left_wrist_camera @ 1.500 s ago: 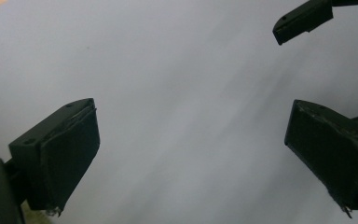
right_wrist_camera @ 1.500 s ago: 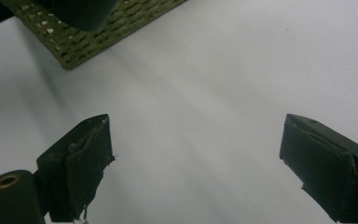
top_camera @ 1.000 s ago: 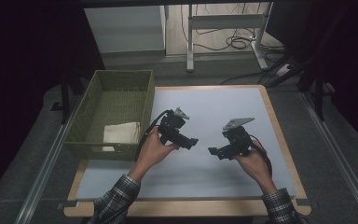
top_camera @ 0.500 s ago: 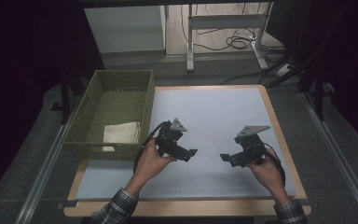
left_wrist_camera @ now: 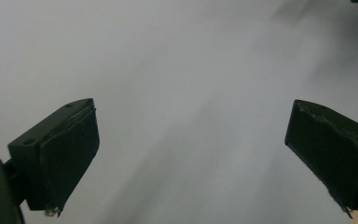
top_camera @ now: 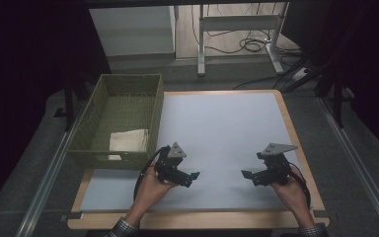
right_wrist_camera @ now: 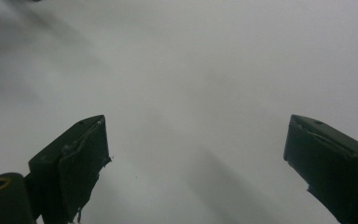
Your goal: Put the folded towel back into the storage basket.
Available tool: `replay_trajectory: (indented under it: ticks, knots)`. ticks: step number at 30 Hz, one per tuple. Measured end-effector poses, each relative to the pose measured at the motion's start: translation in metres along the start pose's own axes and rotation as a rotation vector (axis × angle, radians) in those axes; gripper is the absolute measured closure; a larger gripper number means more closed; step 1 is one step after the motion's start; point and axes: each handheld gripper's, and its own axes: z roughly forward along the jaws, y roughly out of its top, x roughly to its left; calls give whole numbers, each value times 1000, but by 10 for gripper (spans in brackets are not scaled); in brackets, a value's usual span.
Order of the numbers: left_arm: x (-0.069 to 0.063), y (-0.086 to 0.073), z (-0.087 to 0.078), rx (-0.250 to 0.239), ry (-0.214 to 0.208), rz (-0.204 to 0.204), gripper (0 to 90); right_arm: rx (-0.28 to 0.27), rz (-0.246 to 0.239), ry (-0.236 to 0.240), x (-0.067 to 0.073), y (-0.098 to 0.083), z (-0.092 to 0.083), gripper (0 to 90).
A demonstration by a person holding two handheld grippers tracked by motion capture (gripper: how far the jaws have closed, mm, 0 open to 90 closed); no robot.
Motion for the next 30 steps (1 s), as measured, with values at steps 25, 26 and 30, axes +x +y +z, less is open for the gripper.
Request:
replay_trajectory:
  ticks: [25,26,30]
  knots:
    - [4,-54,13,67,50,-30,18,65,-53,-42,10,-39,24,48]
    - [4,-54,13,68,49,-29,17,65,-53,-42,10,-39,24,48]
    - [3,-54,14,71,52,-22,10,64,-53,-42,10,-39,24,47]
